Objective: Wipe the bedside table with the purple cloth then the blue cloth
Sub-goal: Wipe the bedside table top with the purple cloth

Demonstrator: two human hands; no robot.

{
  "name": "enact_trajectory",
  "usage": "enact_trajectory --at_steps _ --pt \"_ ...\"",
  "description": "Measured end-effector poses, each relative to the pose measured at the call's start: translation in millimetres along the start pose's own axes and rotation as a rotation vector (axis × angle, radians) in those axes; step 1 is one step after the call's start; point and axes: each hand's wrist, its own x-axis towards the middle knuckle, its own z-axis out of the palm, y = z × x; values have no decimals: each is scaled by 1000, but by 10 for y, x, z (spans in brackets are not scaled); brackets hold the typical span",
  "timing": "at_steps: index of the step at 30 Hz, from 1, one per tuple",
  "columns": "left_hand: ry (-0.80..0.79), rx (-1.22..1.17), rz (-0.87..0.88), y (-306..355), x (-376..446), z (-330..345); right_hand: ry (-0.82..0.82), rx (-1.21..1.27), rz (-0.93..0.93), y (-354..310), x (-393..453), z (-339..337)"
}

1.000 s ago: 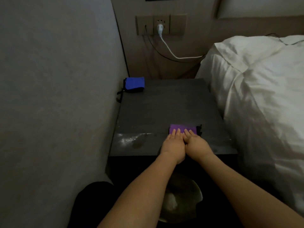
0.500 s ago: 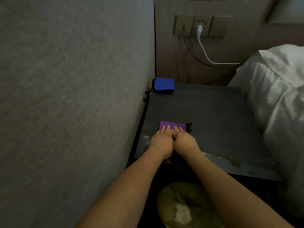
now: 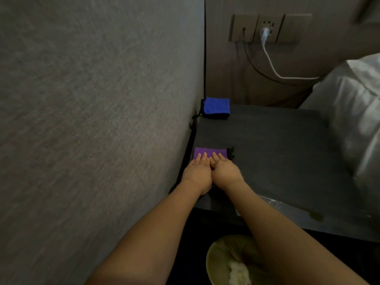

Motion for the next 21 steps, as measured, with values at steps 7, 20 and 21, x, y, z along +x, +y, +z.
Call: enact_trajectory --at_steps 7,20,21 --pt "-21 42 -56 -205 -216 43 18 36 -77 -265 -42 90" --pt "-57 33 -102 -66 -632 221 -2 68 -134 -316 -428 219" --pt "-57 29 -104 -39 -673 226 2 68 -139 -309 -476 226"
